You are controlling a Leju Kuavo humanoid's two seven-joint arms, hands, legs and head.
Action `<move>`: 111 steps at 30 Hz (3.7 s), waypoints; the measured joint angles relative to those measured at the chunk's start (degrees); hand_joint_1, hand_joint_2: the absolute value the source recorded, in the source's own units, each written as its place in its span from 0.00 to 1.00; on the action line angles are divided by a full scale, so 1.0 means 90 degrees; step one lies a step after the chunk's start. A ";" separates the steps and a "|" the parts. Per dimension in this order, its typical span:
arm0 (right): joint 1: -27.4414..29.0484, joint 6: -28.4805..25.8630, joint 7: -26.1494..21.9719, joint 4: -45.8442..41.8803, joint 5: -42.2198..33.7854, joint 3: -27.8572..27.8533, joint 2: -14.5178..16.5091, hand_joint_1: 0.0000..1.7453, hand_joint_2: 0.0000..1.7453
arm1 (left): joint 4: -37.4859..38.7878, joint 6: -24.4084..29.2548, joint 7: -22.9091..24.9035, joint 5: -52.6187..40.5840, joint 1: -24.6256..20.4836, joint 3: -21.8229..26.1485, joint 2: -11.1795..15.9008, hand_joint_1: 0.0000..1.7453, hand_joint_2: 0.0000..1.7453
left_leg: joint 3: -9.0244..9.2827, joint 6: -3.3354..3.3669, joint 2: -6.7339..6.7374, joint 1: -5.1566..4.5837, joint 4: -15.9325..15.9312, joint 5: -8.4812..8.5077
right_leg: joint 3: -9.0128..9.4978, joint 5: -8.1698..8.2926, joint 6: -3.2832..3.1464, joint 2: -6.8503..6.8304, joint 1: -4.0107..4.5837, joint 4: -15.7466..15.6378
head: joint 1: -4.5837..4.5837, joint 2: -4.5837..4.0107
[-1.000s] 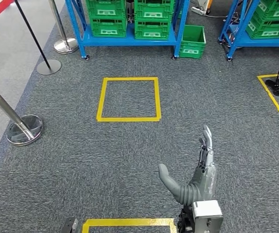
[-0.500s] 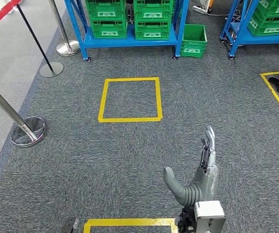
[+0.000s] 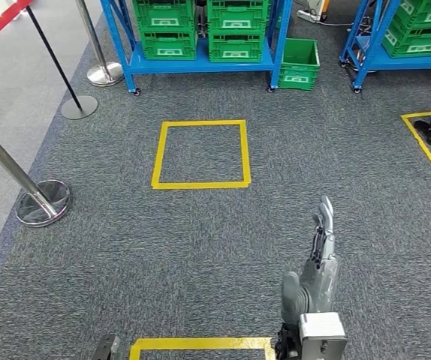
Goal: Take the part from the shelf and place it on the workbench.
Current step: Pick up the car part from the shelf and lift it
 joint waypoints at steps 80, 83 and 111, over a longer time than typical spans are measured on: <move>0.0097 0.0061 -0.0040 -0.0086 0.0262 0.0121 -0.0134 0.00 0.00 | 0.0005 0.0201 -0.0090 -0.0183 0.0025 0.0054 -0.0010 0.00 0.00 | 0.0705 -0.0230 -0.0009 0.0285 -0.0189 -0.0494 | -0.0263 0.0085 0.0424 0.0065 -0.0322 0.0233 | 0.0169 0.0000; 0.0094 0.0070 -0.0034 -0.0095 0.0269 0.0130 -0.0151 0.00 0.00 | 0.0005 0.0234 -0.0087 -0.0182 -0.0001 0.0054 0.0001 0.00 0.00 | 0.0761 -0.0360 -0.0011 0.0337 -0.0136 -0.0526 | -0.0142 -0.0014 0.0182 0.0136 -0.0255 0.0144 | 0.0114 0.0000; 0.0029 0.0086 -0.0018 -0.0126 0.0315 0.0172 -0.0157 0.00 0.00 | 0.0007 0.0318 -0.0026 -0.0156 -0.0043 0.0054 -0.0058 0.00 0.00 | -0.0044 0.0043 0.0019 0.0026 -0.0012 0.0066 | 0.0131 -0.0184 -0.0087 0.0012 0.0055 0.0061 | 0.0007 0.0000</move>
